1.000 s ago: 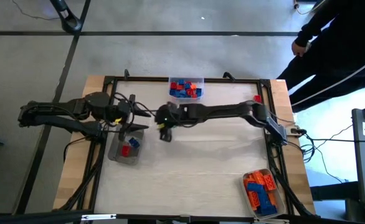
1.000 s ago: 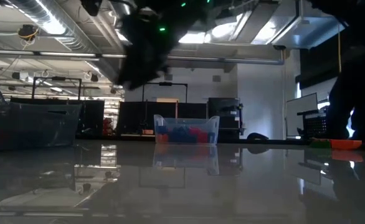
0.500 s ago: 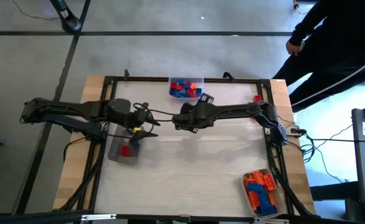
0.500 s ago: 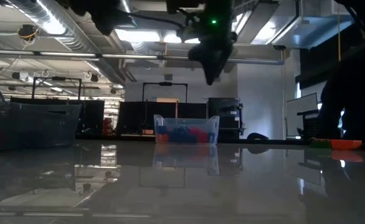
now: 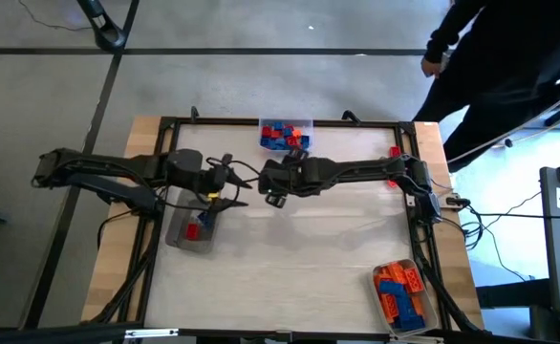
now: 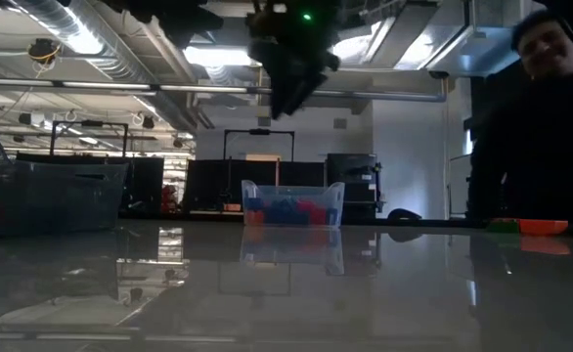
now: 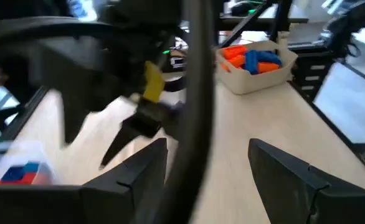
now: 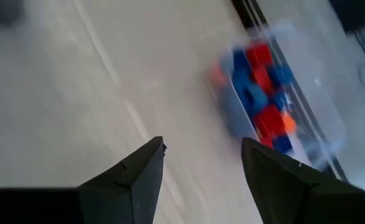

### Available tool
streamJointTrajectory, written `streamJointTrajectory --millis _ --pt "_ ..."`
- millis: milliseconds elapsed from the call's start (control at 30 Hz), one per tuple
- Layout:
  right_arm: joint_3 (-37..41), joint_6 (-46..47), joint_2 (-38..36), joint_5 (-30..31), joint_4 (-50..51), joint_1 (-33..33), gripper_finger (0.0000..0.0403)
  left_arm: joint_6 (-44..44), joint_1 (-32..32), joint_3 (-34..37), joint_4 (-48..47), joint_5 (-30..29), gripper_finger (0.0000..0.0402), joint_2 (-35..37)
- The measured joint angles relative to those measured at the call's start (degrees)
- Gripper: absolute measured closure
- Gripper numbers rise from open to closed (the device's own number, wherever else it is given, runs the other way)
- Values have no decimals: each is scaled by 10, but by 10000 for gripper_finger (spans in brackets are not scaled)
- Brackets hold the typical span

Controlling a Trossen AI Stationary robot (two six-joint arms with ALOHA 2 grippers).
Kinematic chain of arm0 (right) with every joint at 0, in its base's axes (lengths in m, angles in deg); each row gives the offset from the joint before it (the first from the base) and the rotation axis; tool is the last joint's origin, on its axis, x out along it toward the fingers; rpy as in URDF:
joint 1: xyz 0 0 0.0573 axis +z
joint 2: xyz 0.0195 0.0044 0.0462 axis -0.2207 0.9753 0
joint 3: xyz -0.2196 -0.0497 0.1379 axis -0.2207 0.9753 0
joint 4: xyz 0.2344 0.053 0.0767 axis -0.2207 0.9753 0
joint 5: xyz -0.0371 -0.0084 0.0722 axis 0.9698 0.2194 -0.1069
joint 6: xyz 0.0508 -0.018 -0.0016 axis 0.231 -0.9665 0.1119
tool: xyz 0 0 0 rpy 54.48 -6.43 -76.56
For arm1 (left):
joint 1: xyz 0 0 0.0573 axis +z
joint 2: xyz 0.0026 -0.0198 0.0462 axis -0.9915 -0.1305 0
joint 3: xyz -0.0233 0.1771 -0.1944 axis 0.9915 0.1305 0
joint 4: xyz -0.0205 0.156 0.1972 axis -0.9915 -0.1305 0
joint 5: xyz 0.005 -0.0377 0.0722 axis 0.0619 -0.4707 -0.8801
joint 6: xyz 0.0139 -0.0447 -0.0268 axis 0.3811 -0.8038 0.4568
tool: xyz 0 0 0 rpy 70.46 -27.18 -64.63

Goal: Sort blocks by size
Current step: Put the orange 4 stud game piece into the black bin

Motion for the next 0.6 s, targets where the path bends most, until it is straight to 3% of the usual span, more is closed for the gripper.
streamJointTrajectory --millis 133,233,400,600 --pt "0 -24 0 -31 -65 -15 191 60 -19 0 -9 10 188 -1" --pt "-1 -13 -4 -29 -54 -36 191 85 -31 0 -24 12 188 -1" --pt "-1 58 -52 17 91 -60 191 55 -34 1 -67 3 188 13" --pt "0 184 -104 22 299 -52 191 0 -33 1 -112 -42 188 40"
